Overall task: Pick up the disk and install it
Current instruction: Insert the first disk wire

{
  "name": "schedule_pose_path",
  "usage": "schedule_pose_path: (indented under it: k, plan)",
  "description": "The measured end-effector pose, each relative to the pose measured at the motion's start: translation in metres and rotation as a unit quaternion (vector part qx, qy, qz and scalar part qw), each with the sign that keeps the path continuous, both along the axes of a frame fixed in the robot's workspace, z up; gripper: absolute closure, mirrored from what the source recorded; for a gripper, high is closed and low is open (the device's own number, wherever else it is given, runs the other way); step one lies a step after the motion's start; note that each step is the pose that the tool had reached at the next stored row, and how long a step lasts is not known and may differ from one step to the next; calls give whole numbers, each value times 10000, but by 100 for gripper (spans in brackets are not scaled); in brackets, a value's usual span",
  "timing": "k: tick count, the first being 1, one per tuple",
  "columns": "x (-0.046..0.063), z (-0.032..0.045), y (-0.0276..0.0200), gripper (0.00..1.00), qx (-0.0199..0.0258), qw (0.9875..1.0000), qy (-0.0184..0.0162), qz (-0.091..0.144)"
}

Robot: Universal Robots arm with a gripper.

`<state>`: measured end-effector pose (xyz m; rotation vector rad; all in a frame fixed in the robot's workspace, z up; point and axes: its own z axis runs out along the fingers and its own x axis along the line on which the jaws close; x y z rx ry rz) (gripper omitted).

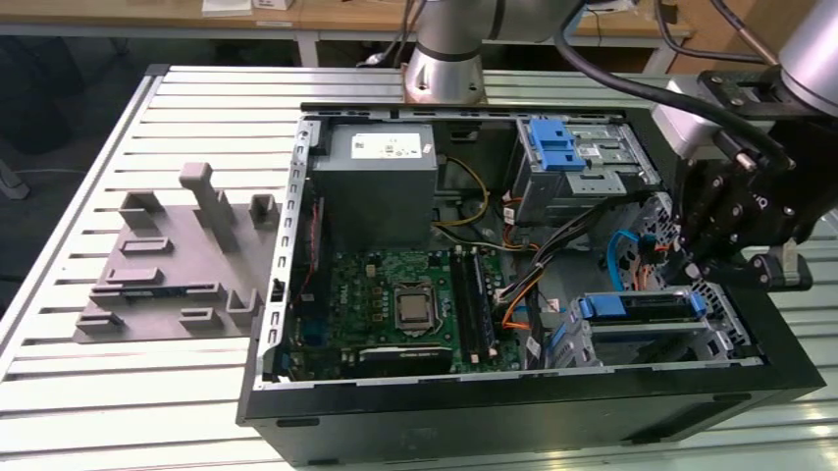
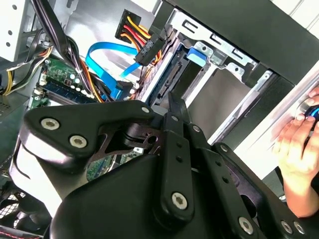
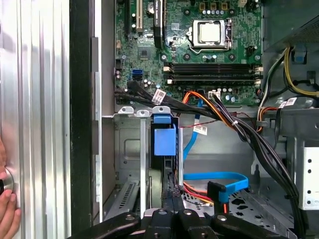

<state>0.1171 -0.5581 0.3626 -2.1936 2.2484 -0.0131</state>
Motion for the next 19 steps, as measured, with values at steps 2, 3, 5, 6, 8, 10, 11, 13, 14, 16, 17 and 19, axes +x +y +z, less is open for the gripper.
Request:
schedule_pose_path:
  k: [2, 3, 5, 6, 8, 10, 11, 13, 14, 16, 17, 19]
  plan:
    - [0, 25, 3, 89, 0, 10000, 0, 0]
    - [0, 37, 5, 89, 0, 10000, 0, 0]
    - [0, 59, 7, 89, 0, 10000, 0, 0]
    - [0, 68, 9, 89, 0, 10000, 0, 0]
    - [0, 88, 13, 89, 0, 10000, 0, 0]
    - [0, 97, 18, 89, 1, 10000, 0, 0]
    - [1, 98, 21, 89, 1, 10000, 0, 0]
    - [1, 99, 29, 89, 0, 10000, 0, -4]
    - [1, 99, 41, 89, 0, 10000, 0, -15]
    - [1, 99, 64, 89, 1, 10000, 0, -52]
    - [3, 98, 71, 89, 1, 10000, 0, -67]
    - [21, 99, 78, 89, 0, 10000, 0, -78]
